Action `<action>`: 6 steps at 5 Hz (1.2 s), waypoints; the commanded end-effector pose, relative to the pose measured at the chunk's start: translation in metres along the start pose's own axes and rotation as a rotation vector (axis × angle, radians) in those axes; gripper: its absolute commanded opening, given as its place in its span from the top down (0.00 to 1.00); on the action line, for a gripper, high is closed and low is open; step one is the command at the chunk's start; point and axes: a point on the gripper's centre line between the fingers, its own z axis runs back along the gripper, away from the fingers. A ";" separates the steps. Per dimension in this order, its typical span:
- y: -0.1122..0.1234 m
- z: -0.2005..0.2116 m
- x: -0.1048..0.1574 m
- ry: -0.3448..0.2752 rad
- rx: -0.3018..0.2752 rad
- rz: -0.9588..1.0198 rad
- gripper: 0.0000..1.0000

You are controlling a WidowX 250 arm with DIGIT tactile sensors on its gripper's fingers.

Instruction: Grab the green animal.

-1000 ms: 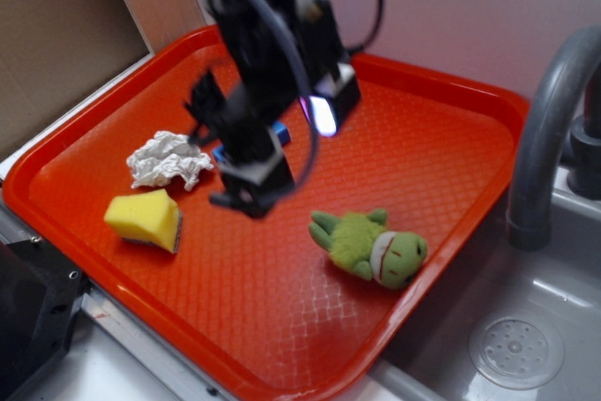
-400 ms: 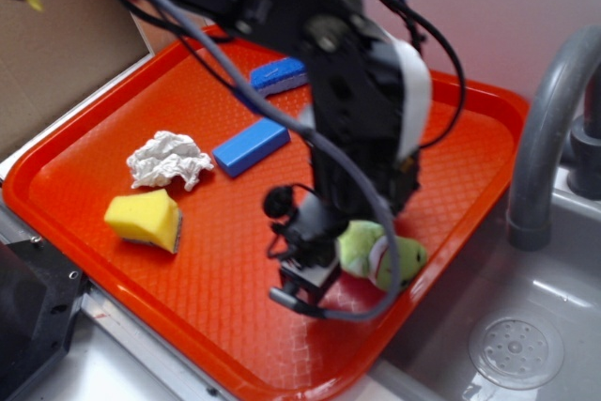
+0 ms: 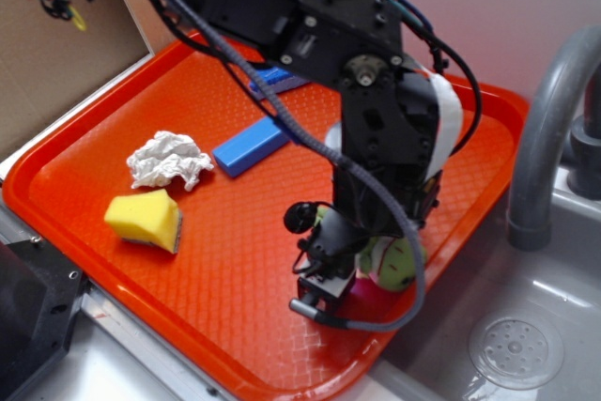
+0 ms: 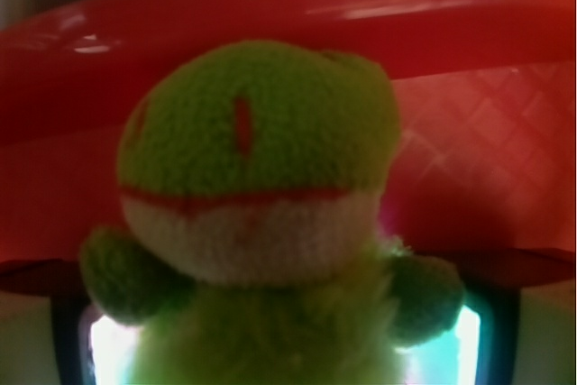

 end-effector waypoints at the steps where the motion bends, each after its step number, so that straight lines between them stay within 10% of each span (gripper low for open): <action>1: -0.016 0.023 -0.010 0.042 0.122 0.107 1.00; 6: 0.014 0.144 -0.178 -0.049 0.036 1.235 1.00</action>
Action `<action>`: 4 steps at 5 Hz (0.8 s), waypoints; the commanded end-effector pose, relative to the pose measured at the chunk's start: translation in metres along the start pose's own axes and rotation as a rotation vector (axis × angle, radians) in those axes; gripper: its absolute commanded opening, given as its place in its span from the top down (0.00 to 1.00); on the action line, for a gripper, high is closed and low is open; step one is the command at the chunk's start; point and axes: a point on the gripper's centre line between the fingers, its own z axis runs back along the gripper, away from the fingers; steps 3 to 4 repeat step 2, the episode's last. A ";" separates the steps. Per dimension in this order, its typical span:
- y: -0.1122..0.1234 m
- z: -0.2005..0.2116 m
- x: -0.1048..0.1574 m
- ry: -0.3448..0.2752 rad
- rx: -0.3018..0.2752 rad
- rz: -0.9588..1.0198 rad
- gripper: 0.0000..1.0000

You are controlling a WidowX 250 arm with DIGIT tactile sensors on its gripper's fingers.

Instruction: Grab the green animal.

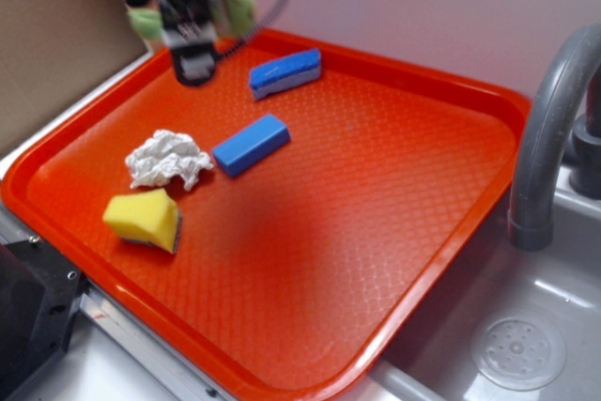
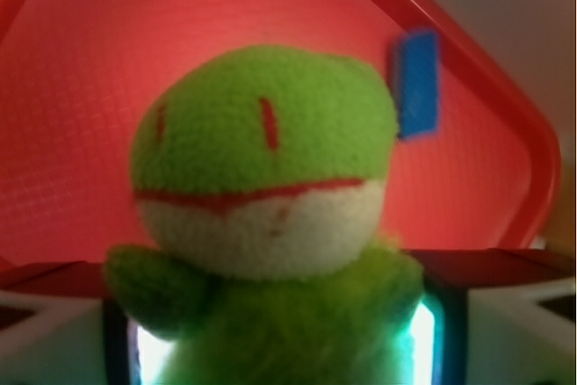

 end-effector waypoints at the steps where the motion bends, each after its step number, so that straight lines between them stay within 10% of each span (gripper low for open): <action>1: 0.005 0.047 -0.034 -0.085 -0.048 0.420 1.00; 4: 0.009 0.048 -0.036 -0.095 -0.110 0.439 1.00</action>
